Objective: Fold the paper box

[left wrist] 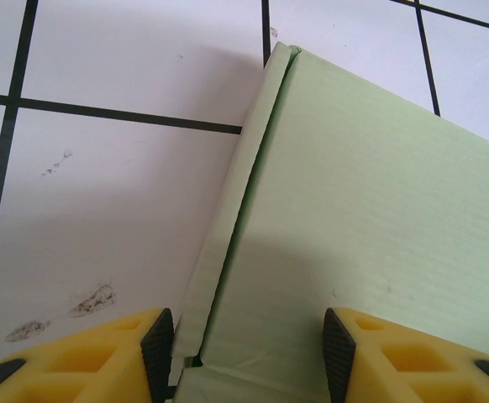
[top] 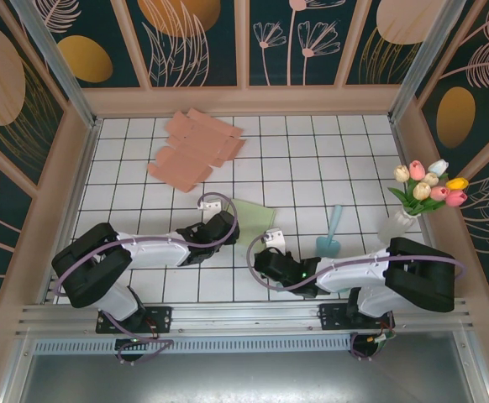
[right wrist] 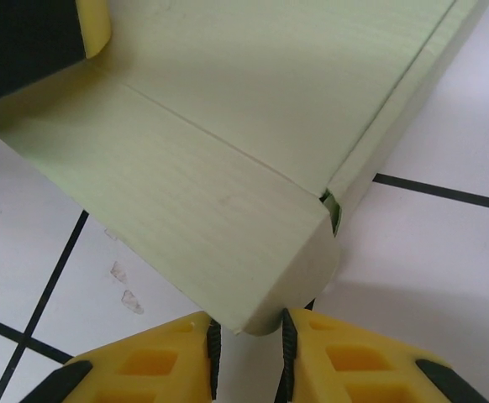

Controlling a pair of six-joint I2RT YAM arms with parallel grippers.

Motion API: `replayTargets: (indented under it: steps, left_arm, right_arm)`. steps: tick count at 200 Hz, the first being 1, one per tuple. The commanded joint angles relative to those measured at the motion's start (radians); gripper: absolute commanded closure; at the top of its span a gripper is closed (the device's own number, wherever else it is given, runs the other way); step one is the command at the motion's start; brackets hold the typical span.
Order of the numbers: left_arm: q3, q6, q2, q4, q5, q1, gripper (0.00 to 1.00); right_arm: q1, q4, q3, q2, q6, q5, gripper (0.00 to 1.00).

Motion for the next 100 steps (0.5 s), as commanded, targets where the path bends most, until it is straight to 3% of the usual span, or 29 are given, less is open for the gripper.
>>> replayTargets:
  steps: [1, 50, 100]
  left_arm:
    - [-0.034, 0.032, 0.059, -0.161, 0.019, 0.0, 0.49]
    - [-0.032, 0.033, 0.061, -0.169, 0.007, 0.0, 0.49]
    - [-0.028, 0.043, 0.078, -0.173, -0.01, 0.0, 0.49]
  right_arm:
    - [0.008, 0.044, -0.005, 0.004, -0.034, 0.042, 0.72]
    - [0.008, 0.104, -0.023, -0.076, 0.002, -0.064, 0.57]
    - [-0.003, -0.01, -0.024, -0.209, 0.121, -0.017, 0.52]
